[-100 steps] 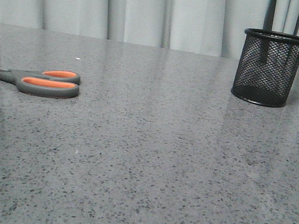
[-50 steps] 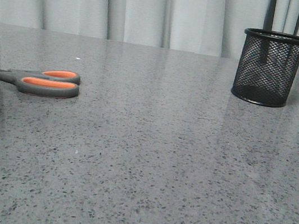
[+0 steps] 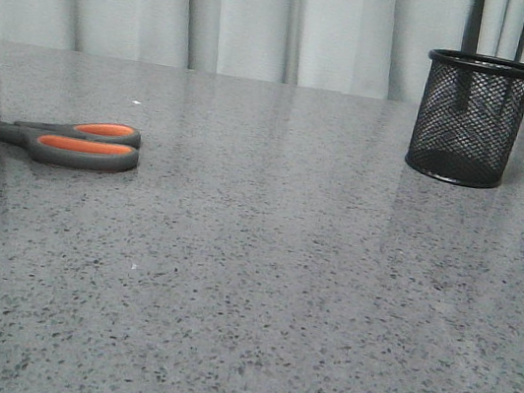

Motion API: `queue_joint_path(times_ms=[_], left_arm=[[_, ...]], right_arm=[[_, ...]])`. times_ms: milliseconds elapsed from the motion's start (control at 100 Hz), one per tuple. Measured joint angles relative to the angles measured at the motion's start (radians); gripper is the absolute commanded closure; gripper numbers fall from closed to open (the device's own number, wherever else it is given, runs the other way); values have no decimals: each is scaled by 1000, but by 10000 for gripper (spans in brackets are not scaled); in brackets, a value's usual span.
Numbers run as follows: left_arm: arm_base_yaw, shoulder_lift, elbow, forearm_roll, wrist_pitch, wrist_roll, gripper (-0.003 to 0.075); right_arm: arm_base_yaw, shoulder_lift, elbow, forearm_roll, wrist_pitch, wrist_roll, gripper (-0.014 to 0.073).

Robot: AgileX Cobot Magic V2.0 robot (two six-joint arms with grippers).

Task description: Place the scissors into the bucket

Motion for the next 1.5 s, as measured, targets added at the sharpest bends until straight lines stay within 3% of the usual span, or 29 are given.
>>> queue_joint_path(times_ms=[140, 310, 610, 1500], left_arm=[[-23, 85, -68, 127, 40, 9, 325], [-125, 193, -127, 271, 62, 10, 325], [-244, 372, -201, 418, 63, 10, 325], [-251, 542, -218, 463, 61, 44, 325]], right_arm=[[0, 0, 0, 0, 0, -3, 209], [0, 0, 0, 0, 0, -7, 209], [0, 0, 0, 0, 8, -7, 209], [0, 0, 0, 0, 12, -15, 209]])
